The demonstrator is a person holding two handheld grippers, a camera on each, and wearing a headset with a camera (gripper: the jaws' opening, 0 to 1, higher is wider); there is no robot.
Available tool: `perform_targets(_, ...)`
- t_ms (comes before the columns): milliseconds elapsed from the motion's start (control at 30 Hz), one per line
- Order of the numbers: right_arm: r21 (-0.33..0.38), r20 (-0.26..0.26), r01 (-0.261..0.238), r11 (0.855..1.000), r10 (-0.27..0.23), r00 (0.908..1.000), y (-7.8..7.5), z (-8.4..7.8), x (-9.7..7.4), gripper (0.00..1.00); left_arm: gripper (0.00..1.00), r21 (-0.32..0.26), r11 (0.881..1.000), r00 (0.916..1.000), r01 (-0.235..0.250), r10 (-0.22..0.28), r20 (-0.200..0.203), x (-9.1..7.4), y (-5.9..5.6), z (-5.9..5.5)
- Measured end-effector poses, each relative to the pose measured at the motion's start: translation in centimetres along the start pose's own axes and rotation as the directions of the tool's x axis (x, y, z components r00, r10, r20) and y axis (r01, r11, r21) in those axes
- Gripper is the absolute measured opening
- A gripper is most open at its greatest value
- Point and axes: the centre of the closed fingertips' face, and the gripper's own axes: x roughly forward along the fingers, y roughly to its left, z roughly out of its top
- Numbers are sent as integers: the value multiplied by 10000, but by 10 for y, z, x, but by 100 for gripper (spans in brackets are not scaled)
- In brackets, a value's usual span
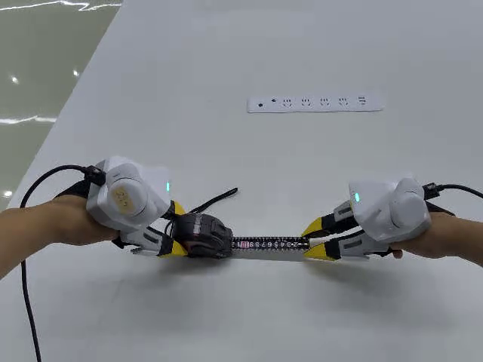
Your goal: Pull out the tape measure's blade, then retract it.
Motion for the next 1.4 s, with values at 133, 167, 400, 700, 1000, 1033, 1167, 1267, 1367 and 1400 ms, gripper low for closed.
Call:
perform_targets(133,-23,-25,-11,10000,11,10000,1,2,-3,12,25,-11,10000,10000,-2,2,-1,0,1,0)
perform_targets(167,-22,-29,-17,10000,17,10000,1,1,-3,12,25,-10,10000,10000,-2,2,-2,0,1,-1)
perform_targets(400,-17,-43,-50,10000,50,10000,1,-1,-4,12,25,-13,10000,10000,-3,3,-13,-1,0,0)
perform_targets(700,-29,-76,-29,10000,29,10000,0,-3,-7,12,25,-8,10000,10000,-13,13,-30,0,0,0)
perform_targets(1000,-36,-106,-15,10000,14,9999,-1,-6,-10,12,25,-16,10000,10000,-24,24,-33,0,0,0)
perform_targets(1033,-38,-110,-15,10000,14,9999,0,-6,-11,12,25,-16,10000,10000,-23,23,-34,0,0,0)
perform_targets(1167,-16,-122,-24,10000,24,9999,1,-7,-13,12,25,-15,10000,10000,-21,21,-33,0,0,-1)
perform_targets(1267,-4,-147,-9,10000,9,9999,0,-9,-15,12,25,-13,10000,10000,-21,21,-25,0,0,-1)
perform_targets(1367,22,-166,-8,10000,8,9999,0,-11,-16,12,25,-9,10000,10000,-13,13,-21,0,1,-1)
perform_targets(1400,16,-176,-6,10000,6,9998,0,-12,-17,12,25,-6,10000,10000,-13,13,-21,0,1,-1)
